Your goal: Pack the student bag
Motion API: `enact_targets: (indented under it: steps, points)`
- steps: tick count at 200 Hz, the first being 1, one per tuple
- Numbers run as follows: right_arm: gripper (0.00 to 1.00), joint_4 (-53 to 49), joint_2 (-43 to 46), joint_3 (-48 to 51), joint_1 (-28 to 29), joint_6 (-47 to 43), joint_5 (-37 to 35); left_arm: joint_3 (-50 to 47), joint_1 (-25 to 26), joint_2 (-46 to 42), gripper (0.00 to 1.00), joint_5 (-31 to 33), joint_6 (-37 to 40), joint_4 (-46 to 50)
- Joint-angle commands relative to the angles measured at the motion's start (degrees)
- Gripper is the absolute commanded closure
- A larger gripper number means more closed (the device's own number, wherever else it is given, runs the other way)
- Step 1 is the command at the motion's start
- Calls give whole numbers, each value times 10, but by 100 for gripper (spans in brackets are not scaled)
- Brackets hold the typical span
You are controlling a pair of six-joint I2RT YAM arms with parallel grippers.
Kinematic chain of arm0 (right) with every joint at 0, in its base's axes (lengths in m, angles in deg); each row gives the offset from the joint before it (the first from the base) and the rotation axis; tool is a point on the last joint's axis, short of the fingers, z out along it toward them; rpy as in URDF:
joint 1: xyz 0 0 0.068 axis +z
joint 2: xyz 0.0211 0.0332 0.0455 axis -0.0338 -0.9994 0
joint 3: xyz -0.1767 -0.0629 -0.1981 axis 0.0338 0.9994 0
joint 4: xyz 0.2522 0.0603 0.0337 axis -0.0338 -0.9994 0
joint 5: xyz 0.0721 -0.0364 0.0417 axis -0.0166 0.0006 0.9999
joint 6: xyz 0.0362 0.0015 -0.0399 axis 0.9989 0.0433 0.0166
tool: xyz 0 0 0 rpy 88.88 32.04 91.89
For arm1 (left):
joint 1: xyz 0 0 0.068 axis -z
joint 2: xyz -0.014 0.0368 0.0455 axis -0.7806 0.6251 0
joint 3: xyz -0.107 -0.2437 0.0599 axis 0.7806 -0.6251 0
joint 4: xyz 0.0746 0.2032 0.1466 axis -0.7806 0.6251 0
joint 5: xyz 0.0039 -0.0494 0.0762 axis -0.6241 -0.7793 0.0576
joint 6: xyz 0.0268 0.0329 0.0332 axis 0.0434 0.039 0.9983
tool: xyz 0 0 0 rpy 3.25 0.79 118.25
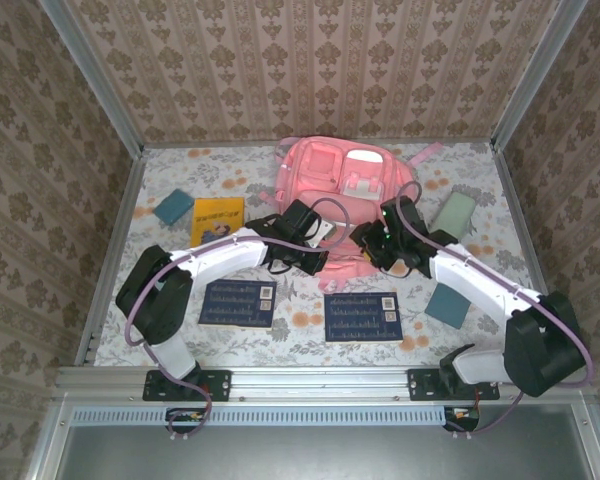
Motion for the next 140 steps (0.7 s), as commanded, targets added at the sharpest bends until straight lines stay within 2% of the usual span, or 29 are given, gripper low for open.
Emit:
enact_targets:
  steps: [1,35,61,78,88,105,140]
  points:
    - [52,13,-21,28,21,50,17,14,6,4,100,-17,-13,-14]
    - [48,51,-86,4,46,59,17,12,7,-6,100,-19,-11,-10]
    - [50,78,-121,2,46,69,11,2,8,-18,100,-15,-13,-9]
    - [62,90,-140,3,44,67,18,0,9,-22,100,-10,-13,-5]
    - [80,84,-143,1,42,58,13,0,9,-24,100,-3,-10,1]
    - [99,59,-134,-3,33,35,-1,2,7,-24,100,14,-3,18]
    - [100,12,-98,-14,1,-13,-18,12,-20,-13,100,63,15,66]
